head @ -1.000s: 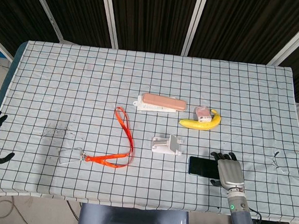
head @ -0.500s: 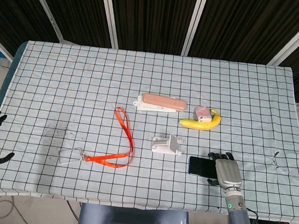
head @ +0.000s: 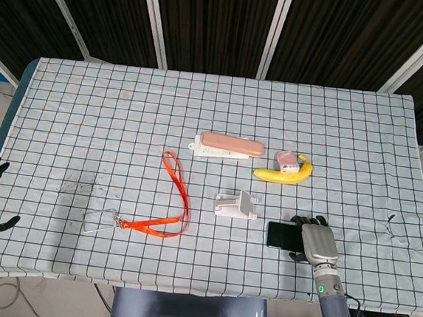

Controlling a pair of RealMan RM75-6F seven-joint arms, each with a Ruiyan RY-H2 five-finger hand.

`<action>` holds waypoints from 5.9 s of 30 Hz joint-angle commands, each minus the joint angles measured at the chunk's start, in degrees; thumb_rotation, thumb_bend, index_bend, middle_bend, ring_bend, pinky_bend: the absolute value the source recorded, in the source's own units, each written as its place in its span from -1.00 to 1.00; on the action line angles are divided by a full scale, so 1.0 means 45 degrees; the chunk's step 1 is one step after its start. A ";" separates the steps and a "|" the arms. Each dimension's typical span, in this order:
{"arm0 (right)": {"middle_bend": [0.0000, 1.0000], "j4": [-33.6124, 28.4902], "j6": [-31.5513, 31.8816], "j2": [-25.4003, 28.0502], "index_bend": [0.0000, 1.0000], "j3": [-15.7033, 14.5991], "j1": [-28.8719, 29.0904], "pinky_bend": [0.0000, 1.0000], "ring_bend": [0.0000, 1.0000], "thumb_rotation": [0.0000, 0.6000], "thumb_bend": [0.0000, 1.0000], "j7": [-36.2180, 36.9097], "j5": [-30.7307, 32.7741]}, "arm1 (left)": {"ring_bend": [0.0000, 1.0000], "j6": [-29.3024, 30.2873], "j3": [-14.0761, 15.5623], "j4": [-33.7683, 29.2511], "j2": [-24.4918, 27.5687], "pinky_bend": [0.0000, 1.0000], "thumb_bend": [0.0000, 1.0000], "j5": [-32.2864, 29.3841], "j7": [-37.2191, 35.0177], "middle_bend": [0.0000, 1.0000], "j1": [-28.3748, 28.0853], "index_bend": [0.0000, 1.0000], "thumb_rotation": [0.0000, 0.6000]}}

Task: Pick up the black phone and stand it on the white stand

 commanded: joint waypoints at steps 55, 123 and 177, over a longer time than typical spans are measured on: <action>0.16 -0.0835 0.0605 0.1463 0.12 0.0322 0.0125 -0.22 -0.01 1.00 -0.22 0.3117 -0.2200 | -1.00 -0.0107 -0.0034 -0.0128 0.0042 -1.00 -1.00 -0.0187 -0.0062 -1.00 -0.0008 -1.00 1.00; 0.14 0.0845 -0.3148 0.1446 0.12 0.2276 0.2349 -0.22 -0.02 1.00 -0.20 1.3070 -0.3229 | -1.00 -0.0428 -0.0172 -0.0230 -0.0013 -1.00 -1.00 -0.0719 0.0170 -1.00 -0.0104 -1.00 1.00; 0.13 0.2598 -0.3046 -0.0255 0.12 0.1593 0.3010 -0.29 -0.04 1.00 -0.20 1.3090 -0.2957 | -1.00 -0.0504 -0.0184 -0.0301 0.0059 -1.00 -1.00 -0.0809 -0.0070 -1.00 -0.0109 -1.00 1.00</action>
